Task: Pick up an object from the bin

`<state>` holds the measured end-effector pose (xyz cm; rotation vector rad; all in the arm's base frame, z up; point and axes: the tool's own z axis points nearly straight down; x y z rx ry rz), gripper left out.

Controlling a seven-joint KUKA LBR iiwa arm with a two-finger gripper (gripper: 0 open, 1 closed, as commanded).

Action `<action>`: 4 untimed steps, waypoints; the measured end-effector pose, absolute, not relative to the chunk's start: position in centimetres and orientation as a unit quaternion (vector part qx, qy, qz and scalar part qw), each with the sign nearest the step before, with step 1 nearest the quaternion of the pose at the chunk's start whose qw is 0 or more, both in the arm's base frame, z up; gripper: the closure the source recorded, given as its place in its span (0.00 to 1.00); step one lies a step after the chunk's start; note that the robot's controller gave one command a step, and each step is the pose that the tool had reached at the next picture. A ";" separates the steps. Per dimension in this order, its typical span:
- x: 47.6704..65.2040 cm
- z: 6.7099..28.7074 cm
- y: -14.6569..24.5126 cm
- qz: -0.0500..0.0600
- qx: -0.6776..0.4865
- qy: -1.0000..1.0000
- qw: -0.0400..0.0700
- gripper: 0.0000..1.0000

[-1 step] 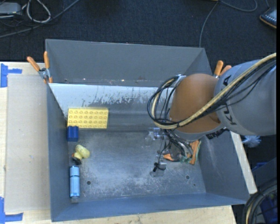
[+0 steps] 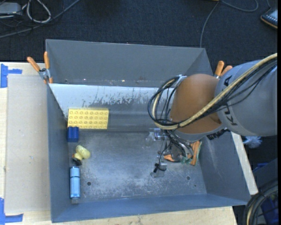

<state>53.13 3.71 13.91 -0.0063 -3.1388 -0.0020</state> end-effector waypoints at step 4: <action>50.4 7.1 -12.0 -0.002 0.084 -0.996 0.005 0.00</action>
Offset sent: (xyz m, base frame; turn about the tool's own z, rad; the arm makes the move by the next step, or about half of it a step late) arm -0.0236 -0.1090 -0.0546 -0.2011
